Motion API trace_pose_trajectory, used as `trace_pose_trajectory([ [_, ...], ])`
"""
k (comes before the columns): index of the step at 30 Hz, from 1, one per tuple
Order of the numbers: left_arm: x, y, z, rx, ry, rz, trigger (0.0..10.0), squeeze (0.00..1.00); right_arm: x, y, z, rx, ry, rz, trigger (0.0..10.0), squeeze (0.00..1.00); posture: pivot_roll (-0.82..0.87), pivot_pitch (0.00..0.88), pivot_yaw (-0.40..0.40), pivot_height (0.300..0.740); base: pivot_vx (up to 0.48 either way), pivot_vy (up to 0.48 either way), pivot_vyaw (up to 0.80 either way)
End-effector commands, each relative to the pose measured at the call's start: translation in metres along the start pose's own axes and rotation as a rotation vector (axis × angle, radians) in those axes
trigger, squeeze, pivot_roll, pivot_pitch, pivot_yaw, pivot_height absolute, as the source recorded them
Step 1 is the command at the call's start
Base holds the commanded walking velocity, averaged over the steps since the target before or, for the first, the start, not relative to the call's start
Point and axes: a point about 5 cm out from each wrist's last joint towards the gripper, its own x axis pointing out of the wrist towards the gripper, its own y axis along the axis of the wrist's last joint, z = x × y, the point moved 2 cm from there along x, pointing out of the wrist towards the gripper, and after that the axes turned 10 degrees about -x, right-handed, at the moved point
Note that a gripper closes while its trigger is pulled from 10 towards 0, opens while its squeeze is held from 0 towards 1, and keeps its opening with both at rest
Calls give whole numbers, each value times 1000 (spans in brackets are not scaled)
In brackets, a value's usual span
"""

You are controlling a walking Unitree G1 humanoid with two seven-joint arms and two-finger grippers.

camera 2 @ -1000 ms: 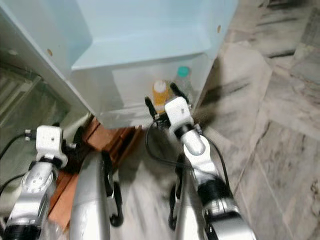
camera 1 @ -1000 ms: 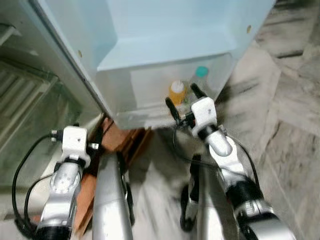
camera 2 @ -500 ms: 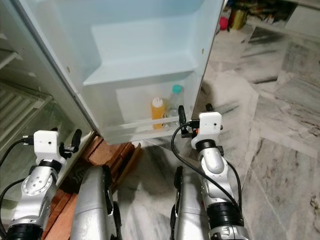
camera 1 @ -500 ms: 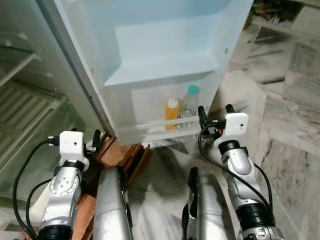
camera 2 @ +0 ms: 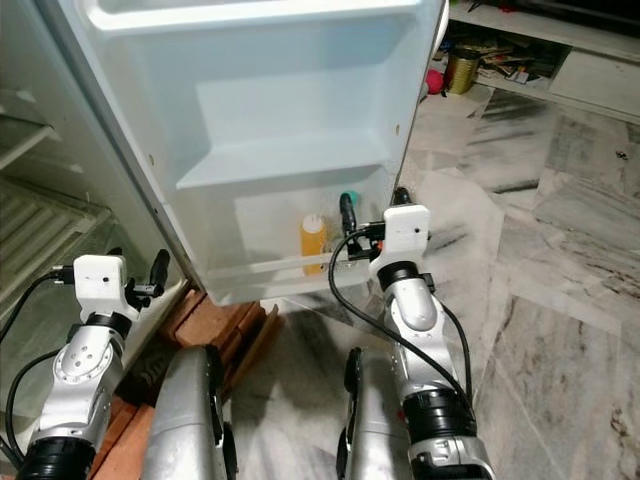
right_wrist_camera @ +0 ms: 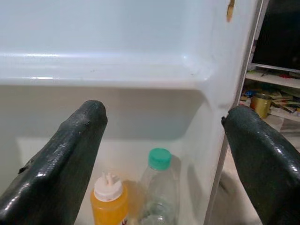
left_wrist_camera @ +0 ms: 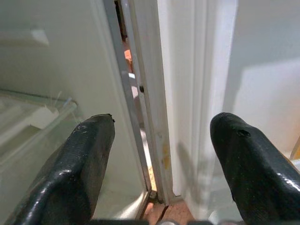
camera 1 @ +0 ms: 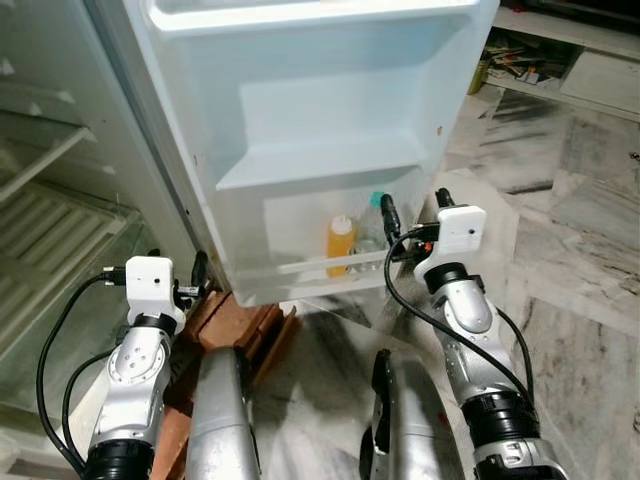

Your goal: Restocking fridge

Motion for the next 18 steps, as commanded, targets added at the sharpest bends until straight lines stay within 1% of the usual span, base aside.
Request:
trace_pose_trajectory([
  [1,-2,-2,-4,-3,17,-3,10000,0,2,3,2,-18,-11,10,10000,0,80,25,-14,619,0,0,0],
  [2,-1,-3,-3,-4,13,-5,10000,0,3,3,3,-22,-14,11,10000,0,80,27,-12,629,0,0,0],
  [3,-1,-3,-3,-4,13,-5,10000,0,3,3,3,-22,-14,11,10000,0,80,27,-12,629,0,0,0],
  [6,-1,-4,3,0,-17,-14,10000,0,3,-3,12,-16,-58,-26,10000,0,72,42,-7,659,0,0,0],
  [8,-1,-4,4,1,-18,-11,10000,0,3,-4,14,-12,-61,-29,10000,0,67,45,-8,674,0,0,0],
  [11,-1,-3,4,0,-19,-9,10000,0,2,-4,14,-17,-59,-27,10000,0,62,47,-11,684,0,0,0],
  [13,0,-5,7,-1,-23,-9,10000,0,-1,-6,15,-23,-60,-39,10000,0,58,44,-14,704,0,0,0],
  [14,0,-5,8,-2,-25,-9,10000,0,-2,-8,15,-15,-67,-51,10000,0,58,44,-14,709,0,0,0],
  [16,-1,-7,12,-2,-37,-18,10000,0,-6,-16,16,30,-91,-116,10000,0,57,47,-18,729,0,0,0],
  [17,-1,-7,12,-2,-37,-18,10000,0,-6,-16,16,30,-91,-116,10000,0,57,47,-18,729,0,0,0],
  [18,-1,-8,13,0,-42,-20,10000,0,-10,-21,15,43,-88,-151,10000,0,57,49,-19,739,0,0,0],
])
